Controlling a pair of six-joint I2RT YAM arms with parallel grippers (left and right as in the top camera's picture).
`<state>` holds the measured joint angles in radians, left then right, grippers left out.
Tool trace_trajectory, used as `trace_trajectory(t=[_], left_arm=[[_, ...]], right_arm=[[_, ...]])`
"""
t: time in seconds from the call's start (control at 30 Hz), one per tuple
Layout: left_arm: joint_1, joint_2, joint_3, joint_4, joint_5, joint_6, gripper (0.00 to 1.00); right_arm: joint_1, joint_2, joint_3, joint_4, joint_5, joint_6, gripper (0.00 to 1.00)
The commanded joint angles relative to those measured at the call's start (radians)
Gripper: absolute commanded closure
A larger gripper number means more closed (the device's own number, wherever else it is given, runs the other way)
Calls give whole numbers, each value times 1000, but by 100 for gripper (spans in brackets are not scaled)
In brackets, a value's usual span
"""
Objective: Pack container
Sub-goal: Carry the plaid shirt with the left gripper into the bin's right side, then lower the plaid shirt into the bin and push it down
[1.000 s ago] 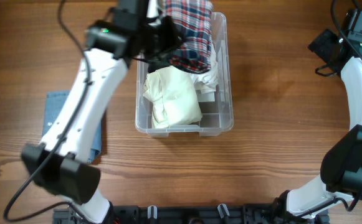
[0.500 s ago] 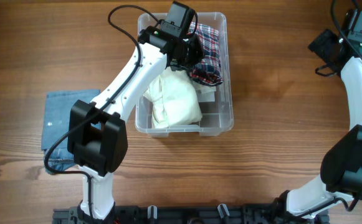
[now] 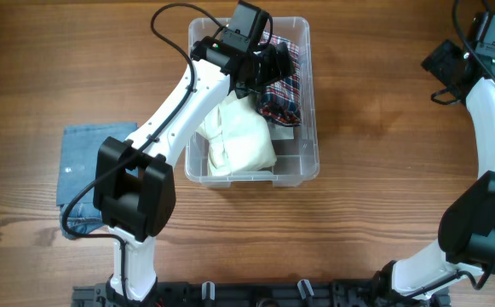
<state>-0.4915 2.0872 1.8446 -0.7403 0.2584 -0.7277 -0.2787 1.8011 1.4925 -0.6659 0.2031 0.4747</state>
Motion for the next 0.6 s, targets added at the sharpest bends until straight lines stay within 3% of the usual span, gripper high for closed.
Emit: trace_trajectory(t=[0.0,0.13,0.2,0.23,0.3,0.33,0.37,0.57], left_arm=[[1,-37,7,-1,-18,97,0],[1,-133,8,-8,-72,204,1],[1,-180,8,-20,-112,236,9],[0,-194,8,-19,-119,254,20],[0,-198,8,-19,-130,257,62],[0,-190,8,-21,-130,257,88],[0,-179,8,-28,-130,257,96],[-9,-88,7,-101,-130,258,96]], right_arm=[[3,12,-1,3,6,15,0],[3,12,-1,3,6,16,0],[3,12,-1,3,6,15,0],[3,12,-1,3,6,15,0],[3,12,-1,3,6,15,0],[3,12,-1,3,6,15,0],[3,12,-1,3,6,15,0],[3,12,-1,3,6,15,0]])
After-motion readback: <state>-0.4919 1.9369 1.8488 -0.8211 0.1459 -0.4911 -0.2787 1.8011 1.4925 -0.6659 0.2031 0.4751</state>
